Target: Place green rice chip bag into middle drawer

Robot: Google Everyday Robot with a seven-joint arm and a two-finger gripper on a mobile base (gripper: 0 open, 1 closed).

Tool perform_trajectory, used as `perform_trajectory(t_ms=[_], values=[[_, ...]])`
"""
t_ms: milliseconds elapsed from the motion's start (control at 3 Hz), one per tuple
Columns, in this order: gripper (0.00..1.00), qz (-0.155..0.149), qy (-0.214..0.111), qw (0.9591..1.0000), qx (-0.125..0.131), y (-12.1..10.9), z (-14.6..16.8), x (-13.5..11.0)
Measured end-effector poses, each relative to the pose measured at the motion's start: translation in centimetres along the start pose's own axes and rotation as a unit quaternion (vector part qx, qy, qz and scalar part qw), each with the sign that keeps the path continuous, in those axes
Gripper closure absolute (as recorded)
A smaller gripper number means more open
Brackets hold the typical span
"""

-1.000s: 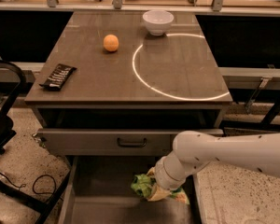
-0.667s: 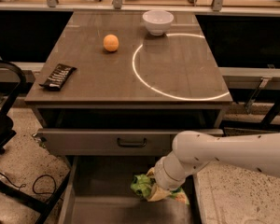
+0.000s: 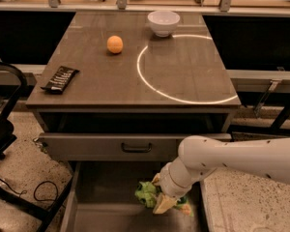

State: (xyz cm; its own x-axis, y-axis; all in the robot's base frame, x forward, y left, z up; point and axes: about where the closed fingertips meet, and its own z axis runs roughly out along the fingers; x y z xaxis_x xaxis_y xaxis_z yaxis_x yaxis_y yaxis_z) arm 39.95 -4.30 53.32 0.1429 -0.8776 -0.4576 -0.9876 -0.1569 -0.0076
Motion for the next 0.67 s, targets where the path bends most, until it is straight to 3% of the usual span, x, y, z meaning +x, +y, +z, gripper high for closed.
perform_trajectory(t_ms=[333,667], values=[[0.00,-0.001,0.000,1.0000,-0.001,0.05,0.04,-0.04],[0.00,-0.001,0.000,1.0000,-0.001,0.06,0.04,-0.04]])
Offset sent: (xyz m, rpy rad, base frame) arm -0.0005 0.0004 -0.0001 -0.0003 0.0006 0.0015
